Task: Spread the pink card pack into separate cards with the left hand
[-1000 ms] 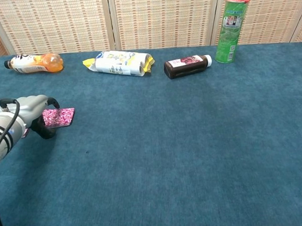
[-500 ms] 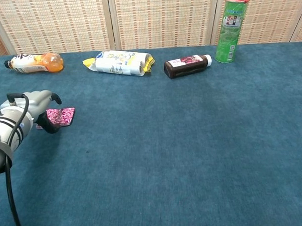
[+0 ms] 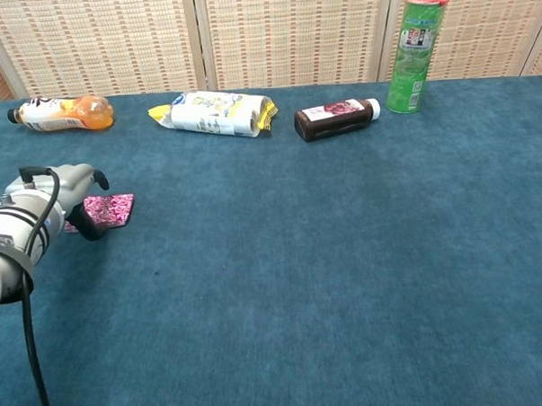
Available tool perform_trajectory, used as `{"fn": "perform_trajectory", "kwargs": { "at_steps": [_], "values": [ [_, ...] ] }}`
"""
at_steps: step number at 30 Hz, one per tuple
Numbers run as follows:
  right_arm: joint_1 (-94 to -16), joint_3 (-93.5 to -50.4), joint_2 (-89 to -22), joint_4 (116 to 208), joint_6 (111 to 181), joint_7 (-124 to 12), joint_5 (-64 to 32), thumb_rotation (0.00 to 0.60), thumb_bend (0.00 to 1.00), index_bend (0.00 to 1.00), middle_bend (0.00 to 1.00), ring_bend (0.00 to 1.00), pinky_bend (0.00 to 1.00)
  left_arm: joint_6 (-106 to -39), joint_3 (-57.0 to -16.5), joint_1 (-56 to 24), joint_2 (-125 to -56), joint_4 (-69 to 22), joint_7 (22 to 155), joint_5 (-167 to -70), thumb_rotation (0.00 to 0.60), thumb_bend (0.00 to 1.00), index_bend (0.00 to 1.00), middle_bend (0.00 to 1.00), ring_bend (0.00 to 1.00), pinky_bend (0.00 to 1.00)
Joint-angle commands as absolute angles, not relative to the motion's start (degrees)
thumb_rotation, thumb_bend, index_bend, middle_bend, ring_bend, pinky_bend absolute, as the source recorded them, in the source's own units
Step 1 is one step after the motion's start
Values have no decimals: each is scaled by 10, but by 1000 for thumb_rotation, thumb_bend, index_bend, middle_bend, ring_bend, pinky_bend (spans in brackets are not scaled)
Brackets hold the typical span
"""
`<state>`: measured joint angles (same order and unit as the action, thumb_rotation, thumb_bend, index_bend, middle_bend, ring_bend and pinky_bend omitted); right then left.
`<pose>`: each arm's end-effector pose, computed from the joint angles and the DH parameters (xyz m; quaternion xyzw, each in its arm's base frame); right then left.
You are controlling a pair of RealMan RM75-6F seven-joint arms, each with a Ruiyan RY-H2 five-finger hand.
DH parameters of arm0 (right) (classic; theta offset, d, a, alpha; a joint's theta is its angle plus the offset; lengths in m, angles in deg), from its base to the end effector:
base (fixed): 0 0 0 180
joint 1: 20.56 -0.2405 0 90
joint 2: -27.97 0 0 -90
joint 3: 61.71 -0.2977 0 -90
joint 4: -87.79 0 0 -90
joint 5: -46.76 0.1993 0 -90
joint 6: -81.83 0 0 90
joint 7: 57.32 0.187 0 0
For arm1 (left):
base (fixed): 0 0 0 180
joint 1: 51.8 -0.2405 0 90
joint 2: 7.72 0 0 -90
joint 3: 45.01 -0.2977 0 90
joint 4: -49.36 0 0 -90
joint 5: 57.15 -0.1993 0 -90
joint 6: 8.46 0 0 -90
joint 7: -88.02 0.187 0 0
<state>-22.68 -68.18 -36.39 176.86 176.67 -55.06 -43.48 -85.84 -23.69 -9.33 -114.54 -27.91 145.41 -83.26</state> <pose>-0.3323 -0.2183 0.2248 0.5623 -0.3109 0.4535 0.6177 -0.2281 0.4079 -0.0559 -0.5899 -0.4656 -0.1709 0.6372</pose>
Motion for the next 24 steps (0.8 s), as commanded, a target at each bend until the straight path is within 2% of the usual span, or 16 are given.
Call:
{"fn": "perform_trajectory", "kwargs": {
  "at_steps": [1, 24],
  "values": [
    [-227, -681, -364, 1769, 1767, -550, -435, 600, 591, 758, 622, 697, 958, -859, -237, -93, -1146, -277, 1454, -831, 600, 392, 174, 1000, 1000, 1000],
    [-226, -681, -363, 1769, 1767, -549, -436, 600, 591, 758, 622, 697, 958, -862, -241, -94, -1158, -259, 1447, -838, 600, 393, 248, 1000, 1000, 1000]
  ]
}}
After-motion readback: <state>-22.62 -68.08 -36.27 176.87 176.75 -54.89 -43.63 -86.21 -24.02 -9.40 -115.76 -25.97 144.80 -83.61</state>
